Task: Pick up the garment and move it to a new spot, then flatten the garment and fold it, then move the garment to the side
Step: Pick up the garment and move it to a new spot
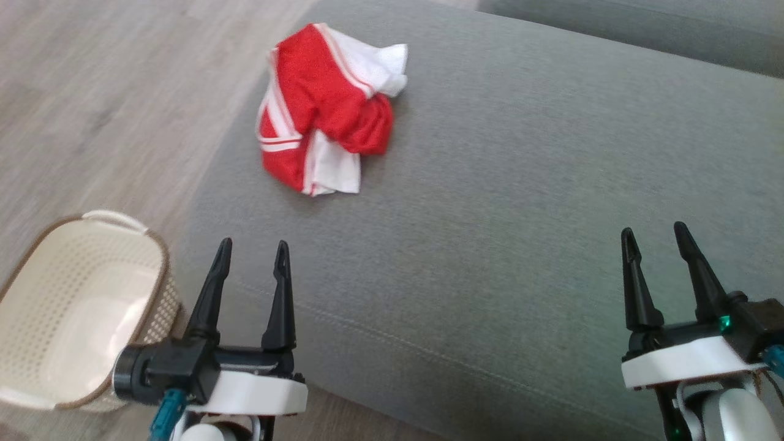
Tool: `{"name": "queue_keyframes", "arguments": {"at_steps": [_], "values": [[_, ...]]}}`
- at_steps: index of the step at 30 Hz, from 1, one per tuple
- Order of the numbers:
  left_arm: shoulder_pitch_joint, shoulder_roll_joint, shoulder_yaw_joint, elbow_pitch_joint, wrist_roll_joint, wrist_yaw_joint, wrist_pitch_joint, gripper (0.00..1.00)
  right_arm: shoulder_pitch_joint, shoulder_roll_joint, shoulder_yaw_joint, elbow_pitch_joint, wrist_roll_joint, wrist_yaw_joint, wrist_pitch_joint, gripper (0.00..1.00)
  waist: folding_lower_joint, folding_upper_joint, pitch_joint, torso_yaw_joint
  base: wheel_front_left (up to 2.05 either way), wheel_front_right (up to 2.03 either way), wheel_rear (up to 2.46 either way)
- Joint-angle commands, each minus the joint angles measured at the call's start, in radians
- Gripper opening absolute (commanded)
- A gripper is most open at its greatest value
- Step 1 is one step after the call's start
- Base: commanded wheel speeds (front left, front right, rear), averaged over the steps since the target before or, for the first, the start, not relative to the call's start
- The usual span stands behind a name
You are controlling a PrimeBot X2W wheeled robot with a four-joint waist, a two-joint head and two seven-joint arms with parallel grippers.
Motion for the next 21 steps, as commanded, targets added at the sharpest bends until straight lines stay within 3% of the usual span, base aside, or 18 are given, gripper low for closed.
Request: {"name": "queue_keyframes", "arguments": {"at_steps": [1,13,17,21], "values": [[-0.018,-0.003,0.034,-0.042,-0.005,0.007,-0.005,1.0,0.0,-0.008,0.022,-0.032,-0.008,0.0,-0.009,1.0,0.0001,-0.0001,-0.004,0.036,0.0,0.0,0.0],[-0.051,-0.003,0.066,-0.084,-0.04,0.019,-0.005,1.0,-0.006,-0.008,0.034,-0.036,-0.05,0.0,-0.009,1.0,0.0001,-0.0001,0.042,0.065,0.0,0.0,0.0],[-0.175,-0.003,0.112,-0.057,-0.046,-0.042,-0.005,1.0,-0.024,-0.008,0.045,-0.044,-0.092,0.0,-0.009,1.0,0.0001,-0.0001,0.101,0.048,0.0,0.0,0.0],[-0.342,0.001,0.183,0.053,-0.06,-0.127,-0.005,1.0,-0.047,-0.008,0.076,-0.047,-0.146,0.0,-0.009,1.0,0.0001,-0.0001,0.157,0.018,0.0,0.0,0.0]]}}
